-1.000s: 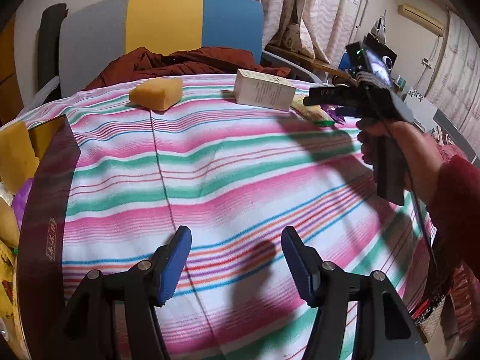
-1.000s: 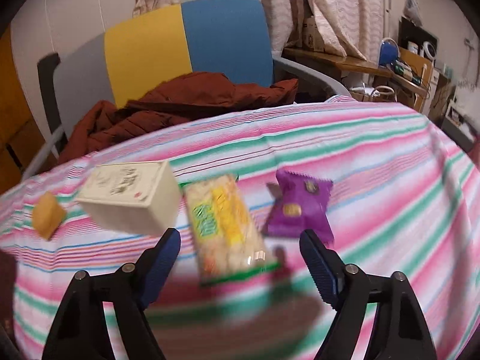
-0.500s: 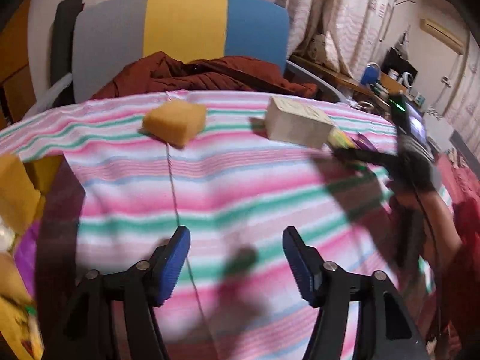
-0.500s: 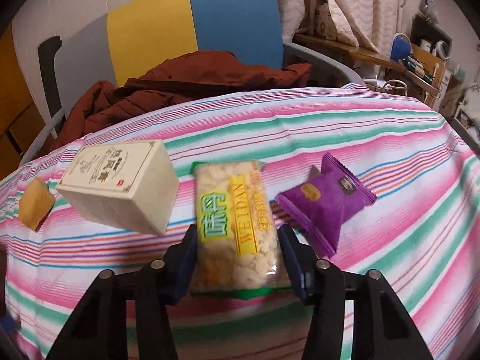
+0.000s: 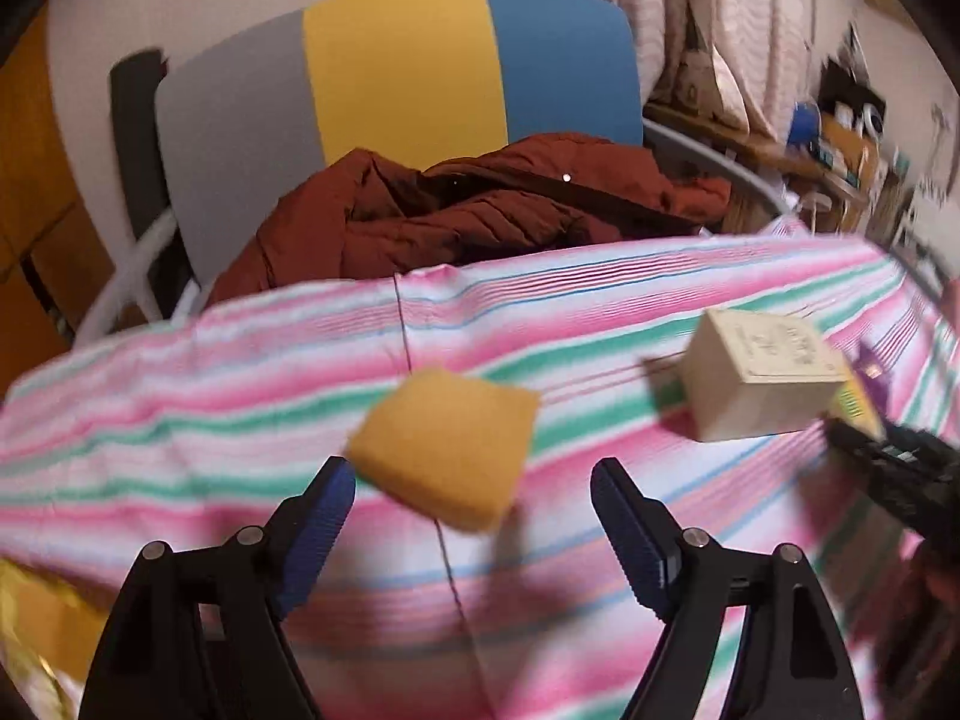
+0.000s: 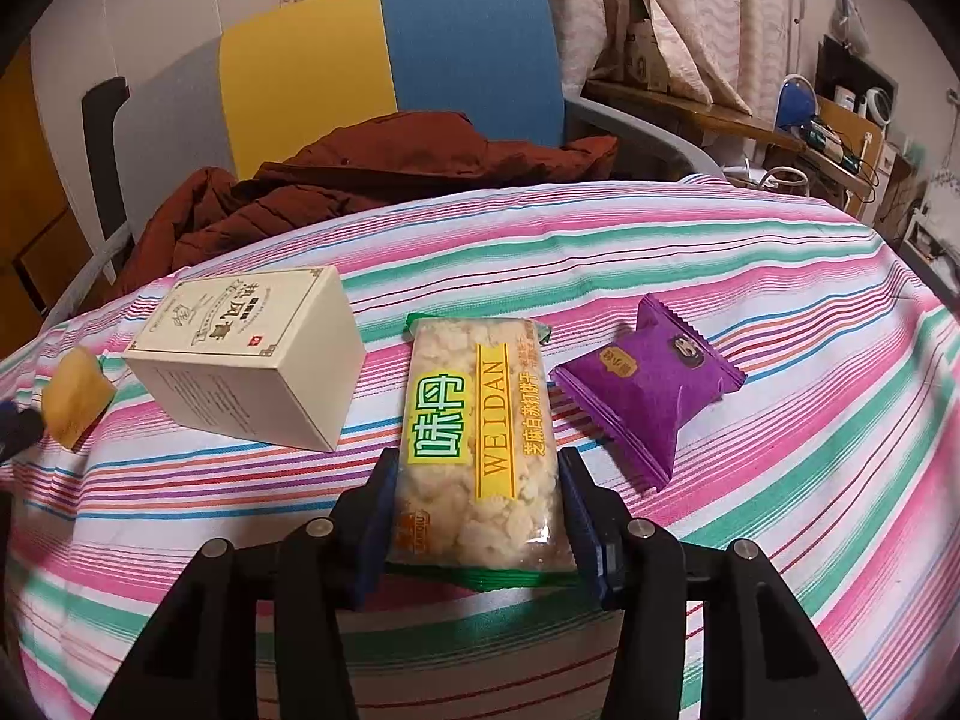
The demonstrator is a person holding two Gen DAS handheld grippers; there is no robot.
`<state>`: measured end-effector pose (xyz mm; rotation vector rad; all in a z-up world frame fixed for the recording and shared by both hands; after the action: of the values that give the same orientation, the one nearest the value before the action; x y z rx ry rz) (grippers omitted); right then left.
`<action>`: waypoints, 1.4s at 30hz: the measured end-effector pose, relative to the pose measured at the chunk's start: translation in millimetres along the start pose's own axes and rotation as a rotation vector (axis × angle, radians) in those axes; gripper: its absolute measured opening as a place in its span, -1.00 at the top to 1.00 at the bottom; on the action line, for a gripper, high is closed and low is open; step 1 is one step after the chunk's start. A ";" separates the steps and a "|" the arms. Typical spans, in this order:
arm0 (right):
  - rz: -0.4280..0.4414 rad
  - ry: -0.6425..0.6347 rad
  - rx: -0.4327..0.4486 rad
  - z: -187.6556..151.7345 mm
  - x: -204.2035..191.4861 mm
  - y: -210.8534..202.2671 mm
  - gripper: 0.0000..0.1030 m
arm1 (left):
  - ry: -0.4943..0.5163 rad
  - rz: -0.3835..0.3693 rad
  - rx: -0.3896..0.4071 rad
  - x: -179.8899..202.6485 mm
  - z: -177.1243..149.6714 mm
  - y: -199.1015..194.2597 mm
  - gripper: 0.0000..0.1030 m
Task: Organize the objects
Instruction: 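Grasp the WEIDAN biscuit pack with the right tool while the left tool grasps the yellow sponge, then carry the biscuit pack and yellow sponge over the gold tray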
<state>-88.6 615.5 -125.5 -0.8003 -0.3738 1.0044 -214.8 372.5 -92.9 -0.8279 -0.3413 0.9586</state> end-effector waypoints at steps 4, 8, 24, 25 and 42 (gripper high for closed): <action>-0.006 -0.005 0.006 0.0 -0.8 -0.1 -0.01 | 0.074 0.031 -0.001 2.1 6.3 18.5 -0.60; 0.001 0.002 0.009 -0.2 0.8 -0.2 -0.01 | 0.084 0.027 -0.004 6.4 3.7 30.3 -0.60; -0.023 -0.016 0.023 -0.6 -0.1 -2.2 0.02 | -0.069 0.023 0.092 1.6 -19.7 6.6 -0.13; -0.025 -0.017 0.025 -0.7 -0.3 -2.7 0.04 | -0.072 0.024 0.099 3.4 -23.1 2.8 -0.13; -0.030 0.008 0.086 -12.9 -0.7 -37.6 0.16 | 0.051 -0.034 0.228 45.6 -69.3 -63.2 -0.13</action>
<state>-58.4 598.5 -106.0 -0.7193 -0.3328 0.9822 -111.5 358.5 -94.8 -0.6355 -0.1970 0.9242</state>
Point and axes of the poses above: each gripper's, at about its wrist camera, not at the fingertips, and y roughly the way its jaws point, x to its right, z to its top, the point moved 5 cm from there along y, roughly the way its jaws point, and after that the axes turned 1 degree about y, right-handed, at the moved point
